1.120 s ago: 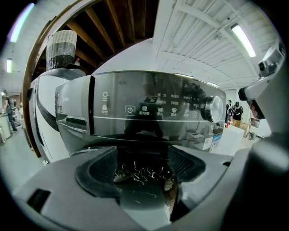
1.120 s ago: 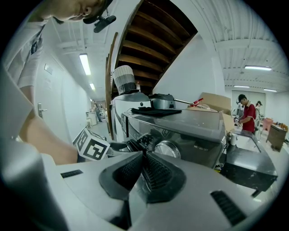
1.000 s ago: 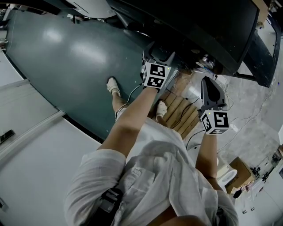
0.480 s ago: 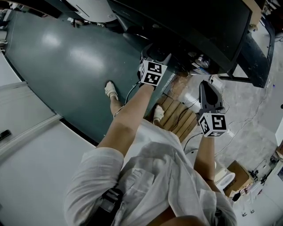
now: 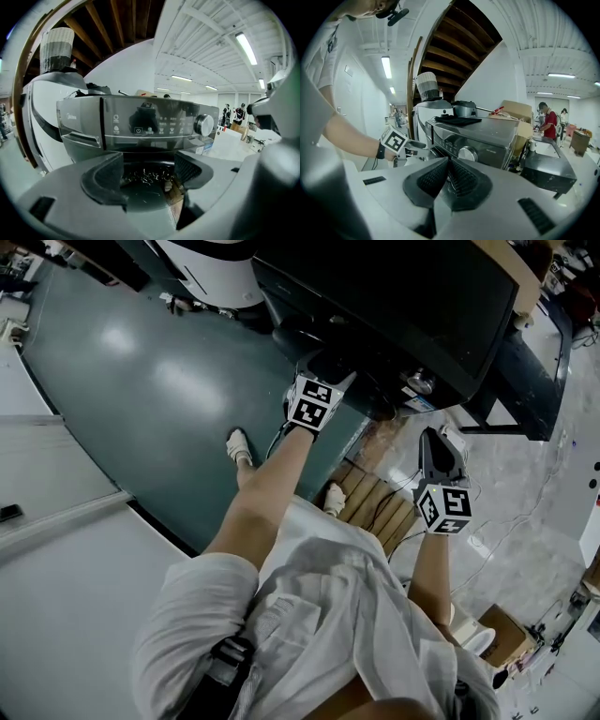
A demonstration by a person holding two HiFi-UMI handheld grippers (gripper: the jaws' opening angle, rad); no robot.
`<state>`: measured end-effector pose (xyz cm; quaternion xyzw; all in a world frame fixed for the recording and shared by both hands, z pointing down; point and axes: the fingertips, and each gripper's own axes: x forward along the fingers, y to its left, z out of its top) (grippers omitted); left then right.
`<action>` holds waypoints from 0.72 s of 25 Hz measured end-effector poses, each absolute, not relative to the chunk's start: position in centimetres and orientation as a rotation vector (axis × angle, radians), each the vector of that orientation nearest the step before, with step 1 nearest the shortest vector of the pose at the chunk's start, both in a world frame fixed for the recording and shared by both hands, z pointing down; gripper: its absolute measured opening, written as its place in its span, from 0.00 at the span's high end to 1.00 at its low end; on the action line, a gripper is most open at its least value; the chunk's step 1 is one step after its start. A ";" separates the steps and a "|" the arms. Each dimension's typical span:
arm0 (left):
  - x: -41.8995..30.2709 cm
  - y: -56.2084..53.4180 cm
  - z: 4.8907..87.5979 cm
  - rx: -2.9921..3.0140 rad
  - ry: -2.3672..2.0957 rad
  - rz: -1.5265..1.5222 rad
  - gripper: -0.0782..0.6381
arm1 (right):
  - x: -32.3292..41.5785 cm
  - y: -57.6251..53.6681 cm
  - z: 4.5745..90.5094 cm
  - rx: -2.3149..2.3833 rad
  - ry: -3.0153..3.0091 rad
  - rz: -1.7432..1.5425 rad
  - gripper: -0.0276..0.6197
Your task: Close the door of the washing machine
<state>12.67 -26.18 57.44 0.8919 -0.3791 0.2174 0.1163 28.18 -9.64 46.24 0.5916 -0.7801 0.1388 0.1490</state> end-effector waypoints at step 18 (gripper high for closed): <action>6.5 -19.1 38.1 2.799 -1.301 0.300 0.78 | 29.9 -9.8 38.1 1.812 -2.375 0.250 0.91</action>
